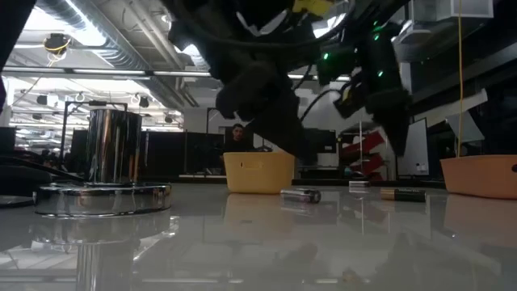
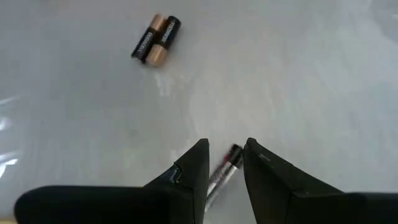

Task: Sort batteries
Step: Put the silver battery into the orange bin

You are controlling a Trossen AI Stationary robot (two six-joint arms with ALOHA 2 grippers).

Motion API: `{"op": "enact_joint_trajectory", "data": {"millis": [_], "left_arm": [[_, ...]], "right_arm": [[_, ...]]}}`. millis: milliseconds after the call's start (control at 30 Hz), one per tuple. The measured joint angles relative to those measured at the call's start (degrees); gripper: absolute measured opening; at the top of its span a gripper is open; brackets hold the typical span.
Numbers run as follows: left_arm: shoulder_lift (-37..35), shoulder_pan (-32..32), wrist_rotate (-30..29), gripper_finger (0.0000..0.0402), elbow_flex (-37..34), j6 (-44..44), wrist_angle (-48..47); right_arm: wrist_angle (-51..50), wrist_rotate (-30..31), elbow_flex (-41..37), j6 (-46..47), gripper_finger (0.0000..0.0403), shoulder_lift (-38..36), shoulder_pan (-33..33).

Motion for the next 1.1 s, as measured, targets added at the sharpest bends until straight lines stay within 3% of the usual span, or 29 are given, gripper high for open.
{"op": "enact_joint_trajectory", "data": {"millis": [200, 533, 800, 900, 1100], "left_arm": [[0.4, 1.4, 8.4, 0.0088, 0.8, 0.9, -6.4], [2.4, 1.7, 10.1, 0.0099, 0.9, 2.5, -12.8], [3.6, 1.2, 9.9, 0.0125, 1.0, 2.3, -12.8], [3.6, 1.2, 8.7, 0.0109, 0.9, 1.3, -12.5], [3.8, 1.2, 8.2, 0.0042, 0.8, -2.0, -10.2]], "right_arm": [[-4.1, 0.1, 0.0, 0.1, 0.0065, -7.6, 4.2], [-4.1, 0.5, 0.0, 9.0, 0.0065, -19.9, 12.4], [-3.7, 1.8, 0.0, 17.0, 0.0065, -25.0, 19.8], [-4.8, 6.2, 0.0, 20.4, 0.0065, -25.4, 23.0], [-9.1, 11.5, 0.0, 23.6, 0.0065, -25.6, 29.3]]}}
